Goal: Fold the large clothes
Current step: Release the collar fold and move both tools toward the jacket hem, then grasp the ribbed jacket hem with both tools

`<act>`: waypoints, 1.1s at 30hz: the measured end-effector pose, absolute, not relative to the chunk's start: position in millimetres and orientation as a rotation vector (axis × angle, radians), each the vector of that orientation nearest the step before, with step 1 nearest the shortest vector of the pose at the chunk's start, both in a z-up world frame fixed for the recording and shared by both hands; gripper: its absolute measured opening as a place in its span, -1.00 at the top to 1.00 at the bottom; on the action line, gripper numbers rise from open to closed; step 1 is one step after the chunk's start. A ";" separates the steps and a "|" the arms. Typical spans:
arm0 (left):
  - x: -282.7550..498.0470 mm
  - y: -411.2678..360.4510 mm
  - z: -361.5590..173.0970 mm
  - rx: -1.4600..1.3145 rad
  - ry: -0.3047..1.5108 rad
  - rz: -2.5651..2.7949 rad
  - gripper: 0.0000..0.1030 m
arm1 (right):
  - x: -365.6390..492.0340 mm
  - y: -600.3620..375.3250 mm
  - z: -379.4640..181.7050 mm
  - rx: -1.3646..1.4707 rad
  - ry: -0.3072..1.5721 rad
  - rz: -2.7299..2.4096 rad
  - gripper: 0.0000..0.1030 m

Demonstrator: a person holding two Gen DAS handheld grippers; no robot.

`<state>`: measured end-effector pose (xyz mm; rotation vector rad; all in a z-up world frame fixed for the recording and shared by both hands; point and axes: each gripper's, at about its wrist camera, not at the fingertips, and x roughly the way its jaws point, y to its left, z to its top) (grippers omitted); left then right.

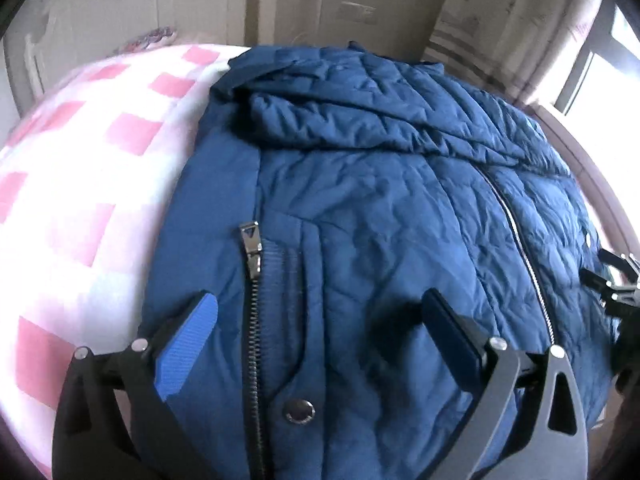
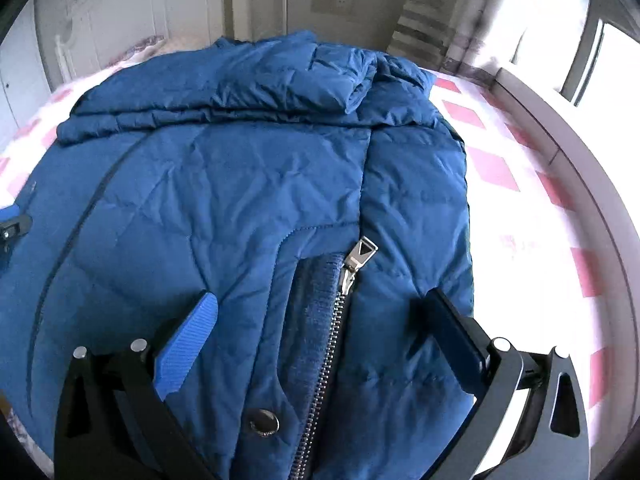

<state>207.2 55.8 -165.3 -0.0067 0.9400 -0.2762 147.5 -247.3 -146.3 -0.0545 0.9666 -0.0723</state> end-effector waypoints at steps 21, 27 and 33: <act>97.3 0.2 -164.4 0.283 0.804 -0.352 -0.96 | 65.1 -173.6 -128.4 -0.124 0.850 0.124 -0.91; 88.8 15.2 -176.4 0.256 0.792 -0.368 -0.96 | 44.0 -195.0 -157.7 -0.072 0.833 0.109 -0.91; 68.9 42.1 -161.3 0.229 0.770 -0.325 -0.96 | 23.0 -207.8 -136.4 -0.066 0.822 0.065 -0.91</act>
